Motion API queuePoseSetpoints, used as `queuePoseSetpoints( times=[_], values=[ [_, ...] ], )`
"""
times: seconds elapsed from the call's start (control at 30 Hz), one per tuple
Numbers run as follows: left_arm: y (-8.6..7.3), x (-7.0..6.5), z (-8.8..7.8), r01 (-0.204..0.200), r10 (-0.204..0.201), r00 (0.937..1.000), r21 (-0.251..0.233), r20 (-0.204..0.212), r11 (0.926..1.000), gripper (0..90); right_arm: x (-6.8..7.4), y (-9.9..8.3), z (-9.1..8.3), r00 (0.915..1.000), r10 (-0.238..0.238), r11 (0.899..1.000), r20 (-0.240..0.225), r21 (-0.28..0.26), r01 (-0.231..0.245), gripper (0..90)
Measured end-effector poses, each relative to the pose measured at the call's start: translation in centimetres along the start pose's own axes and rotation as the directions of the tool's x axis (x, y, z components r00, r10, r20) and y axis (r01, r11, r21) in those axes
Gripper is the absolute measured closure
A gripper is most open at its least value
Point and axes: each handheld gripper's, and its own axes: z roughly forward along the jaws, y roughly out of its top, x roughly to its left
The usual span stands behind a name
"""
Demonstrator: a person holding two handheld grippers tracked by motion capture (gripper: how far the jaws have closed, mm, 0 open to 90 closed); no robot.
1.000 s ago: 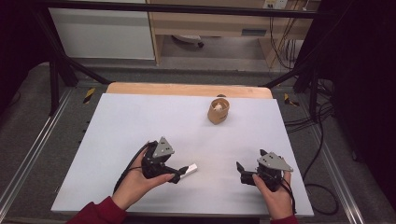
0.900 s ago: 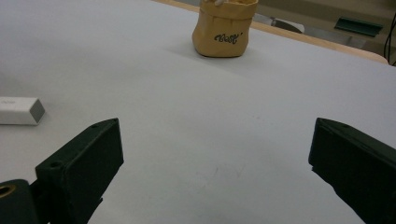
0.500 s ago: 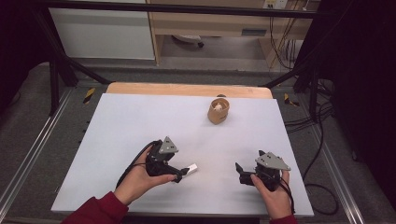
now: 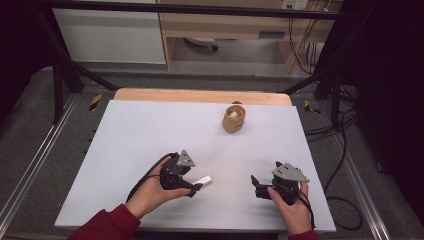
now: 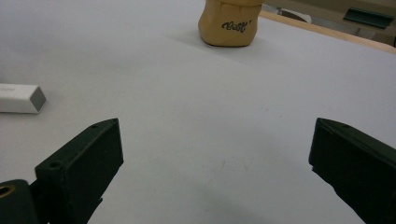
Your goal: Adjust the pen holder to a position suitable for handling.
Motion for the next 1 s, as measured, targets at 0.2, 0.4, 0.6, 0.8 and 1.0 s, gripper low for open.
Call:
queuePoseSetpoints(
  times=[0.2,0.4,0.6,0.8,1.0],
  values=[
    [0.1,-0.2,1.3,-0.017,0.016,0.9998,0.065,0.011,0.9977,24.5,0.0,0.0,0.1,1.0,-0.006,1.0,-0.005,0.001,0.006,3.3],
    [0.4,0.0,2.4,-0.021,0.02,0.9997,0.11,0.016,0.9937,27.8,0.1,0.0,0.1,0.9999,-0.009,1.0,-0.01,0.005,0.009,3.3],
    [0.9,0.2,3.2,-0.037,0.032,0.9988,0.155,0.036,0.9872,34.1,0.1,0.0,0.1,0.9999,-0.011,1.0,-0.012,0.008,0.012,3.3],
    [0.8,0.0,3.7,-0.055,0.047,0.9977,0.188,0.049,0.9806,40.9,0.1,0.0,0.1,0.9998,-0.013,1.0,-0.014,0.008,0.013,3.3],
    [0.7,0.0,4.0,-0.059,0.048,0.9972,0.206,0.058,0.9769,47.0,0.1,-0.1,0.2,0.9998,-0.014,1.0,-0.015,0.011,0.014,3.3]
  ],
)
